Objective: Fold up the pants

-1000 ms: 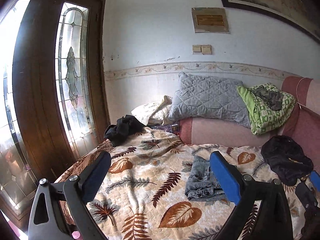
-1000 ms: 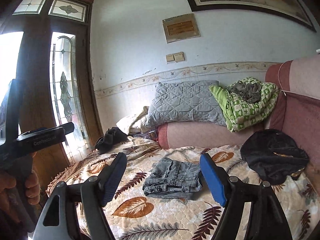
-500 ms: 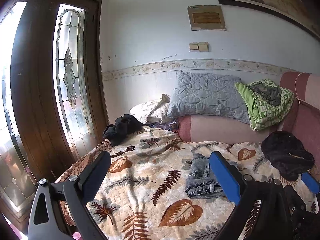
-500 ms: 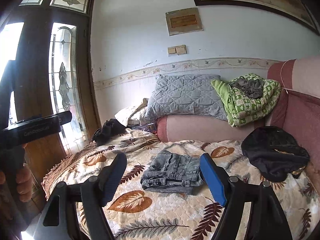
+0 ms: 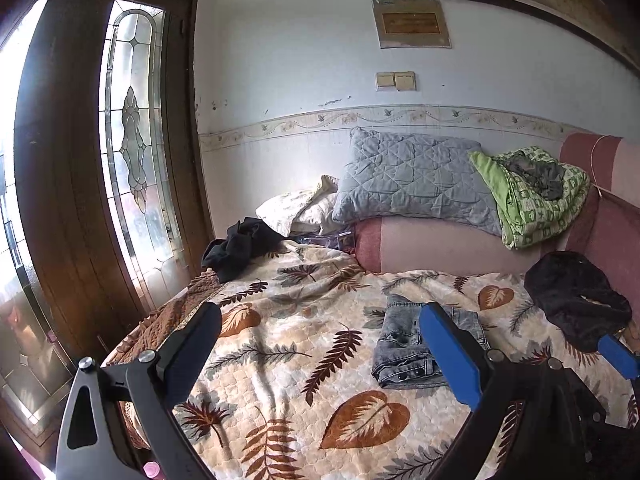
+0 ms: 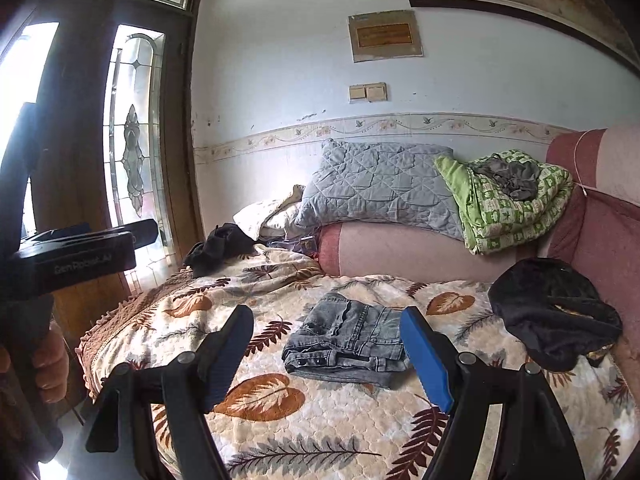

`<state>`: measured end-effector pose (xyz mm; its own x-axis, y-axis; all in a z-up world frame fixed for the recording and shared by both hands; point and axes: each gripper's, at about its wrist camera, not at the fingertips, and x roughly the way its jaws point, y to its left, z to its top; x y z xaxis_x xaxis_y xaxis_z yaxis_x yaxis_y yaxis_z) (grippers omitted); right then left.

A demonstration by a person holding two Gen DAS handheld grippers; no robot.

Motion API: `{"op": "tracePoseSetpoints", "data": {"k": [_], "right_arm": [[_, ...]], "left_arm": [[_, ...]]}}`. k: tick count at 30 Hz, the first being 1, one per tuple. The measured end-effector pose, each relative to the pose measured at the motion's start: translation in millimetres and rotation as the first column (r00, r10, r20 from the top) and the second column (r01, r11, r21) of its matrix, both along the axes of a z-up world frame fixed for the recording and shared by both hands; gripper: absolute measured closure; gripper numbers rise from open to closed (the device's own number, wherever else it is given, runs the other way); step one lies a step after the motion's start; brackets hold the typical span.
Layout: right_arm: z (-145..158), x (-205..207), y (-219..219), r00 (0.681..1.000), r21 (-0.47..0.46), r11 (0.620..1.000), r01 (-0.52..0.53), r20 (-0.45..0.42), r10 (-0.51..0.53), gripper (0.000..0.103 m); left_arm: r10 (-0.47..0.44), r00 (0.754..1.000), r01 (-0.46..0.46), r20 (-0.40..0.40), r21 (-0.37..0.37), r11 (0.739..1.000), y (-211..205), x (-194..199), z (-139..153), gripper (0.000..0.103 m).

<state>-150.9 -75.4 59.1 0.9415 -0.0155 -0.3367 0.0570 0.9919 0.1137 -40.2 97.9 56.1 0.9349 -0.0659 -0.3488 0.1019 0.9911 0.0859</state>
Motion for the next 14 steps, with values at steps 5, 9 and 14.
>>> {"op": "tracePoseSetpoints", "data": {"k": [5,9,14], "right_arm": [[-3,7,3,1.000,-0.001,1.000,-0.007,-0.005,0.007,0.024],[-7,13,2,1.000,0.012,1.000,-0.013,-0.015,0.013,0.024],[-16,23,-5,0.999,0.035,0.999,0.006,-0.037,-0.005,0.024]], "left_arm": [[0.020,0.999,-0.021,0.033,0.010,1.000,0,2,-3,0.004],[0.003,0.999,-0.004,0.054,0.022,1.000,-2,3,-5,0.004],[0.008,0.999,-0.008,0.039,-0.003,1.000,0,14,-12,0.004]]}}
